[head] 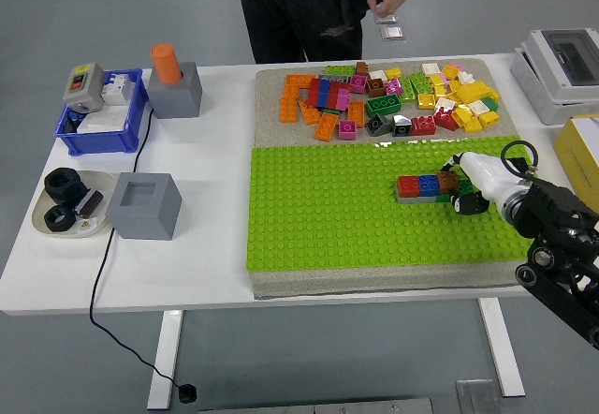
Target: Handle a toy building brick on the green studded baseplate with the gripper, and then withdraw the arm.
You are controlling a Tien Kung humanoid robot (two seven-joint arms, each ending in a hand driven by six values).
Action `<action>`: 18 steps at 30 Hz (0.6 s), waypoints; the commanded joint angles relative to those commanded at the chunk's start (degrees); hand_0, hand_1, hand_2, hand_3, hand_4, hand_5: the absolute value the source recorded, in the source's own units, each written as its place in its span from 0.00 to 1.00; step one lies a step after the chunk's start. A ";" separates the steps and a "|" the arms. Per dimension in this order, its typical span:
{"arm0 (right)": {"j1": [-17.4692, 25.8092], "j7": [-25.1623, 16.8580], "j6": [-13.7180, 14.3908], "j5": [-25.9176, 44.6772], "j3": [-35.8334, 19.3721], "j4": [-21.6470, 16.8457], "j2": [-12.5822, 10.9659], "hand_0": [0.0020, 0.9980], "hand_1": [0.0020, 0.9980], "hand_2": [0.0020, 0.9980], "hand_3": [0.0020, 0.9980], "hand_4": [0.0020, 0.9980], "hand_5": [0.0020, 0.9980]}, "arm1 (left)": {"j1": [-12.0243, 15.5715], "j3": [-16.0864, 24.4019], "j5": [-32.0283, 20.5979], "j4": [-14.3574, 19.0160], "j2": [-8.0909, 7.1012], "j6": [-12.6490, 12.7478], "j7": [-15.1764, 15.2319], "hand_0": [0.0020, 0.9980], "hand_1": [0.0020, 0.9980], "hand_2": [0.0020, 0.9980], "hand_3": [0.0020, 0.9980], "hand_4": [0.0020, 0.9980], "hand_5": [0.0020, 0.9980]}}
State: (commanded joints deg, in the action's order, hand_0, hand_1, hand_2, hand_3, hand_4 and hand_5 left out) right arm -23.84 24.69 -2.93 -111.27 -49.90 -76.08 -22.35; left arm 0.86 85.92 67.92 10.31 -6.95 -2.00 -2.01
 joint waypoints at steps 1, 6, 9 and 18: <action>0.01 0.00 0.00 0.01 0.00 0.00 -0.02 0.94 0.89 0.92 0.59 0.46 0.05 | 0.00 -0.01 -0.01 0.00 0.00 0.00 0.00 0.60 0.62 0.54 0.60 0.75 0.19; 0.08 -0.05 0.04 0.06 0.01 0.07 -0.06 0.94 0.89 0.92 0.59 0.46 0.05 | 0.04 -0.05 -0.01 0.00 0.00 -0.02 0.00 0.60 0.62 0.54 0.60 0.75 0.19; 0.13 -0.07 0.07 0.03 0.05 0.16 -0.05 0.94 0.89 0.92 0.59 0.46 0.05 | 0.06 -0.06 0.02 0.00 -0.01 -0.03 0.00 0.60 0.62 0.54 0.60 0.75 0.19; 0.30 -0.23 0.28 0.04 -0.01 0.34 -0.14 0.94 0.89 0.92 0.67 0.46 0.04 | 0.10 -0.07 0.03 0.00 -0.01 -0.03 0.01 0.60 0.62 0.54 0.60 0.75 0.19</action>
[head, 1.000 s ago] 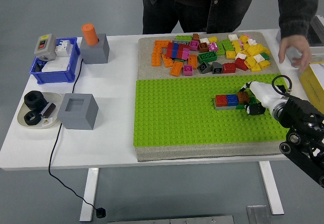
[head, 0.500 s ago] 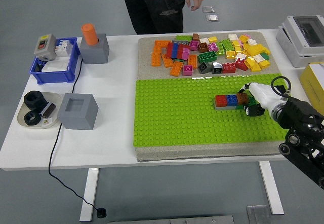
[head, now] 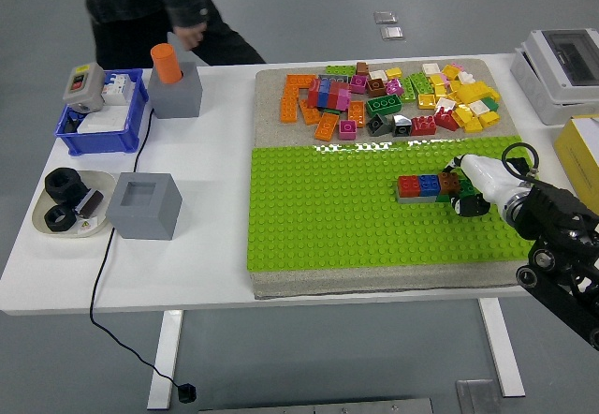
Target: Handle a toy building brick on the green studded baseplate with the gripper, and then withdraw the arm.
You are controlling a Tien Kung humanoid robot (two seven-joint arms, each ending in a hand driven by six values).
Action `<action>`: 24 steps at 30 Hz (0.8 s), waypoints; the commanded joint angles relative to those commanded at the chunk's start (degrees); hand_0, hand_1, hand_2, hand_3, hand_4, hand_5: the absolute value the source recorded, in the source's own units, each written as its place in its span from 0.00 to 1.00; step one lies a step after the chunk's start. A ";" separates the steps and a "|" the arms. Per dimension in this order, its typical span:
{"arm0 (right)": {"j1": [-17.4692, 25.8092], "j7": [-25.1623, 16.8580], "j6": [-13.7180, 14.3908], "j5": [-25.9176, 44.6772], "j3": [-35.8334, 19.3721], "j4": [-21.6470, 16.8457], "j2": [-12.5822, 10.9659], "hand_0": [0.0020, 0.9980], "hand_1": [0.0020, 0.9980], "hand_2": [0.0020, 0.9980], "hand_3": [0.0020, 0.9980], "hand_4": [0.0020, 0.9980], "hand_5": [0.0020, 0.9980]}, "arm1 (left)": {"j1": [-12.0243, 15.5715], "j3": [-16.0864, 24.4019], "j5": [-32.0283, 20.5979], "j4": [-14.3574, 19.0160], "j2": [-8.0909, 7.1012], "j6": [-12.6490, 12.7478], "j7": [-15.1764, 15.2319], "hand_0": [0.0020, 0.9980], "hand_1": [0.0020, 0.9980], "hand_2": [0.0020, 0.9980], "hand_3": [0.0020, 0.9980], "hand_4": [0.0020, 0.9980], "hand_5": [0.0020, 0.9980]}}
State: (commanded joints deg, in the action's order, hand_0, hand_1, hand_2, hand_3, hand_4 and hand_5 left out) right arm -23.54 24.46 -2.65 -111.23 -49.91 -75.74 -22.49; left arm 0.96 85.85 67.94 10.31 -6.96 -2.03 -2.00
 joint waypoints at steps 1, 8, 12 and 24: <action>0.03 -0.04 0.04 -0.02 -0.01 0.02 -0.02 0.94 0.89 0.92 0.67 0.46 0.04 | 0.00 0.02 0.02 0.00 -0.01 -0.01 0.02 0.60 0.62 0.54 0.60 0.75 0.19; 0.12 -0.26 0.33 -0.05 0.02 -0.07 -0.08 0.94 0.89 0.93 0.69 0.56 0.05 | 0.05 0.16 0.11 0.00 -0.03 -0.04 0.04 0.60 0.62 0.54 0.60 0.75 0.19; 0.09 -0.38 0.54 0.04 0.08 -0.10 -0.13 0.94 0.89 0.94 0.72 0.62 0.06 | 0.04 0.20 0.16 0.00 -0.05 -0.07 0.05 0.60 0.62 0.54 0.60 0.75 0.19; -0.07 -0.63 0.91 0.30 0.05 -0.12 -0.09 0.94 0.90 0.94 0.78 0.68 0.08 | -0.18 0.15 0.08 0.00 -0.15 -0.08 0.09 0.60 0.62 0.54 0.59 0.75 0.19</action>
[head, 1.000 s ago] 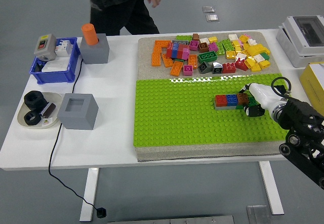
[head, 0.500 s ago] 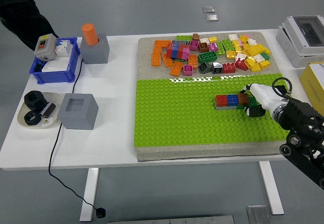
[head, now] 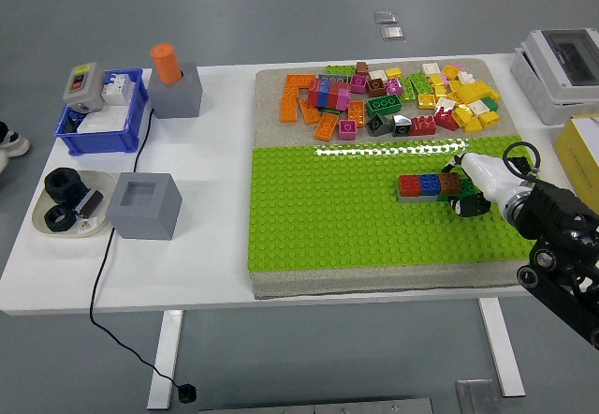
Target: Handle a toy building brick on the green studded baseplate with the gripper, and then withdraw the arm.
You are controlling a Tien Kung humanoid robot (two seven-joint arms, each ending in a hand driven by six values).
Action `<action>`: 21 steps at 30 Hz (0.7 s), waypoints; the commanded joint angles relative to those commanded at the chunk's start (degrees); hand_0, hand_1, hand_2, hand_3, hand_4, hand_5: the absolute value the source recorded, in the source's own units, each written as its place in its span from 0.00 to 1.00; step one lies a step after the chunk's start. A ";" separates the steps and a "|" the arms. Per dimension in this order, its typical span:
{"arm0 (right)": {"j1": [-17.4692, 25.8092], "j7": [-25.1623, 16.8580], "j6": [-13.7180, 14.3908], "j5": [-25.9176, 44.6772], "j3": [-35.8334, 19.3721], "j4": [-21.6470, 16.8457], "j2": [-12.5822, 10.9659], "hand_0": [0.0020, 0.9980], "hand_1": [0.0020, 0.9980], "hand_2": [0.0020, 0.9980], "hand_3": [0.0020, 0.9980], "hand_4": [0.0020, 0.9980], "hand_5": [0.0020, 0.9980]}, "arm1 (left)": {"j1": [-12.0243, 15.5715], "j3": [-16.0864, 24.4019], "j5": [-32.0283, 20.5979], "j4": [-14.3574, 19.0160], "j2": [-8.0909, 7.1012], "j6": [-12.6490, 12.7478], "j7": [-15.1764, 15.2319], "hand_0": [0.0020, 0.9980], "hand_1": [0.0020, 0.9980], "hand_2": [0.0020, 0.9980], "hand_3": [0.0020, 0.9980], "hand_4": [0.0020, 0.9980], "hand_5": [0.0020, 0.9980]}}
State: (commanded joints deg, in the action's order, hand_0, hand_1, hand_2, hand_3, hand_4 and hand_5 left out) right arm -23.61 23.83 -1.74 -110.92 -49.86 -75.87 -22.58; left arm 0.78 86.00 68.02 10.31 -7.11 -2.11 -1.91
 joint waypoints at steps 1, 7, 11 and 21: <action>-0.01 -0.02 0.03 0.02 -0.01 0.00 0.00 0.94 0.90 0.94 0.78 0.68 0.08 | -0.01 0.00 0.00 0.00 0.00 0.00 0.00 0.60 0.62 0.54 0.59 0.75 0.19; -0.09 -0.34 0.26 0.30 -0.18 -0.22 -0.14 0.94 0.90 0.95 0.80 0.69 0.08 | -0.05 0.03 0.00 0.00 0.01 0.02 0.01 0.60 0.62 0.54 0.59 0.75 0.19; -0.10 -0.62 0.43 0.81 -0.77 -1.51 -0.56 0.94 0.90 0.95 0.80 0.69 0.08 | -0.06 0.08 0.06 0.00 0.02 0.01 0.01 0.60 0.62 0.54 0.59 0.75 0.19; 2.90 -1.60 1.28 5.87 -2.30 -10.76 -4.55 0.94 0.90 0.95 0.84 0.92 0.31 | 0.06 0.21 0.11 0.00 0.05 0.01 0.09 0.60 0.62 0.54 0.59 0.75 0.19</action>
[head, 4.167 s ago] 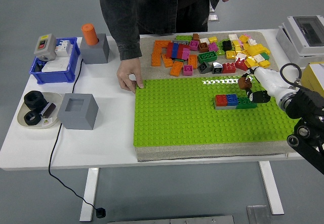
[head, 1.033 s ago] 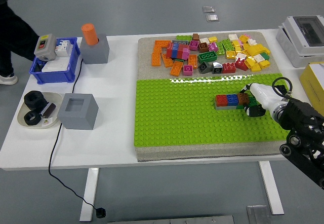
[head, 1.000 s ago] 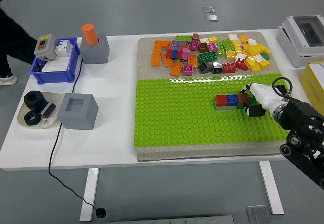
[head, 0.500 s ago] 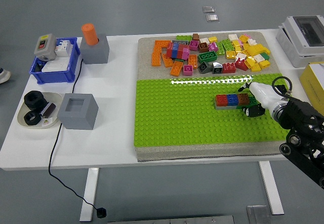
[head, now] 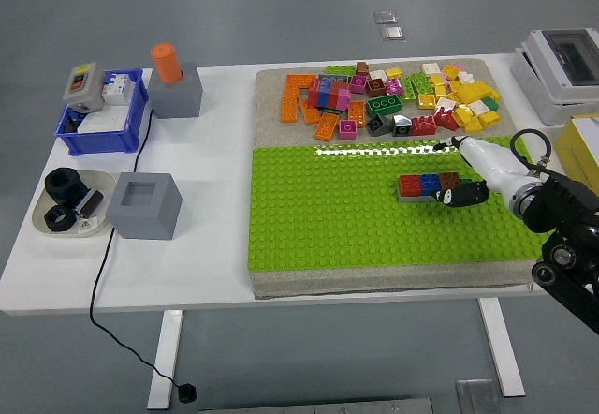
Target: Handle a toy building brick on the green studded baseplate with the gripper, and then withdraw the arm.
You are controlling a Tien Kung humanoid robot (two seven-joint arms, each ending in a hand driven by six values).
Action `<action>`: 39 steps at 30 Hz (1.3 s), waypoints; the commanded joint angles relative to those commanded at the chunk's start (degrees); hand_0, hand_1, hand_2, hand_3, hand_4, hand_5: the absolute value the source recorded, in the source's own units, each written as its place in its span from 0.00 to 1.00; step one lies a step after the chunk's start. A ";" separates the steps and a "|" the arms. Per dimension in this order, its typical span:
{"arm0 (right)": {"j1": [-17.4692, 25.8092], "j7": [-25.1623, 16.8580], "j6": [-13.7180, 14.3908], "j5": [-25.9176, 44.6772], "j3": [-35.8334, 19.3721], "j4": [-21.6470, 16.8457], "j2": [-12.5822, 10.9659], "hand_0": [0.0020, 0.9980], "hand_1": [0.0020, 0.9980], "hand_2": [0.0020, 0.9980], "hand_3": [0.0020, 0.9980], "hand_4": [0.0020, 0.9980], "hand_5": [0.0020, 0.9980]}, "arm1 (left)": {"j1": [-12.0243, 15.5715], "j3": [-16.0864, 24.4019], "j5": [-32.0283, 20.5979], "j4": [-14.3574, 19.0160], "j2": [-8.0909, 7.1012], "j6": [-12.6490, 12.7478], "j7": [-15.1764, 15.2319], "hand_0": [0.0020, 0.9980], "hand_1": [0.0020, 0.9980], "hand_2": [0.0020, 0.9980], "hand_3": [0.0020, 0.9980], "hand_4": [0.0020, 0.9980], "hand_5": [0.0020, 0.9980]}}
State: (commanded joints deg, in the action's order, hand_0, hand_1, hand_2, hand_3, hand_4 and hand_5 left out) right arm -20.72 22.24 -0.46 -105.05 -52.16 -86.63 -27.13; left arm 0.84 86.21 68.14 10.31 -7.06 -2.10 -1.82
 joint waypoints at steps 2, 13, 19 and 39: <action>0.95 -0.25 0.29 0.50 -0.25 -1.50 -0.83 0.94 0.90 0.95 0.84 0.92 0.31 | 0.06 -0.01 -0.06 0.00 0.02 0.01 0.01 0.60 0.62 0.54 0.59 0.75 0.19; 2.85 -0.46 0.39 -0.64 -1.06 -0.14 -1.22 0.94 0.90 0.95 0.65 0.83 0.51 | 0.08 0.15 0.16 0.00 0.17 0.00 -0.04 0.60 0.62 0.54 0.59 0.75 0.19; 2.92 -0.37 0.30 -1.23 -1.40 0.27 -1.21 0.94 0.90 0.95 0.64 0.84 0.50 | 0.15 0.11 0.11 0.00 0.19 -0.03 -0.12 0.60 0.62 0.54 0.59 0.75 0.19; 2.83 -0.42 -0.04 -1.01 -0.67 3.16 0.16 0.94 0.91 0.95 0.64 0.81 0.53 | 0.23 0.06 0.38 0.00 0.22 -0.09 -0.16 0.60 0.62 0.54 0.59 0.75 0.19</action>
State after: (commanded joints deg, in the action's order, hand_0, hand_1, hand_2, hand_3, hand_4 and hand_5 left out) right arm -17.89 21.82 -0.50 -106.07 -52.83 -83.47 -26.97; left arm 1.07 86.27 68.51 10.31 -6.84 -2.19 -1.98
